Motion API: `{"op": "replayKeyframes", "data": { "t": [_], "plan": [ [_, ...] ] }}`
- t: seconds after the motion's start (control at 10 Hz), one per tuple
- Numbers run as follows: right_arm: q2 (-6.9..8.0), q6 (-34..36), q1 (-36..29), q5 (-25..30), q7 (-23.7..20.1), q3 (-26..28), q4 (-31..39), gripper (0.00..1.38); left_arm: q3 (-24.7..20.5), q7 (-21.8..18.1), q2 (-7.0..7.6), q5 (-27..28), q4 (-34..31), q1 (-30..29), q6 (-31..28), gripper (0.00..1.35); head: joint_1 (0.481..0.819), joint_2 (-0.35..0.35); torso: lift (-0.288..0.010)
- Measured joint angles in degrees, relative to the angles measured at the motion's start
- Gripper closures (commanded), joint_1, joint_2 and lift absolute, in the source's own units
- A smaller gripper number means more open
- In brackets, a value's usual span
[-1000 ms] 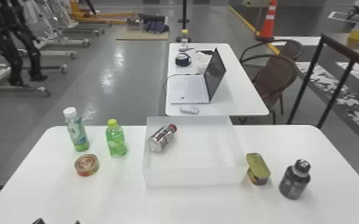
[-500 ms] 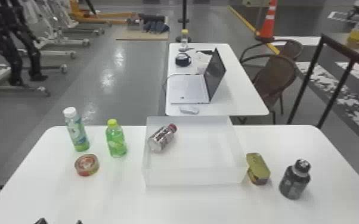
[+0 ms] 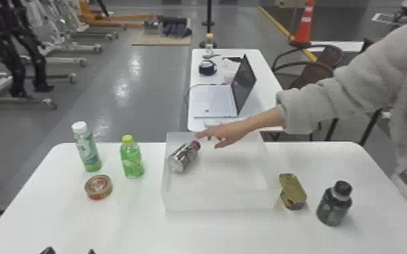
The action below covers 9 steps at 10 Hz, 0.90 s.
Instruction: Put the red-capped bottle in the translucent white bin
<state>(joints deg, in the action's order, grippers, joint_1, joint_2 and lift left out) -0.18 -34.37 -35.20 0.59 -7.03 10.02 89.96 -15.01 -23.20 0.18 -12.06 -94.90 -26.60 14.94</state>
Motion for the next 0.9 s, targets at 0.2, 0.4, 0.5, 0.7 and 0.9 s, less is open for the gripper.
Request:
{"op": "replayKeyframes", "data": {
  "t": [0.2,0.4,0.5,0.7,0.9],
  "plan": [
    [0.00,0.00,0.05,-0.02,0.00,0.00,-0.10,0.17,0.29,0.00,0.00,-0.42,0.38,0.32,0.16,0.23,0.549,0.000,-0.100],
    [0.00,0.00,0.20,-0.05,0.00,0.00,-0.14,0.17,0.77,0.00,-0.07,-0.87,0.84,0.56,0.46,0.23,0.549,0.000,-0.100],
    [0.00,0.00,0.25,-0.06,0.00,-0.02,-0.17,0.17,0.90,0.00,-0.06,-1.01,1.02,0.70,0.59,0.23,0.549,0.000,-0.100],
    [0.00,-0.02,0.57,-0.07,0.00,-0.07,-0.36,0.17,0.96,0.00,0.00,-1.25,1.34,1.06,0.84,0.23,0.549,0.000,-0.100],
    [0.00,-0.23,0.81,-0.07,0.00,-0.09,-0.56,0.17,1.32,0.00,0.30,-1.77,1.69,1.34,0.96,0.23,0.549,0.000,-0.100]
  ]
}}
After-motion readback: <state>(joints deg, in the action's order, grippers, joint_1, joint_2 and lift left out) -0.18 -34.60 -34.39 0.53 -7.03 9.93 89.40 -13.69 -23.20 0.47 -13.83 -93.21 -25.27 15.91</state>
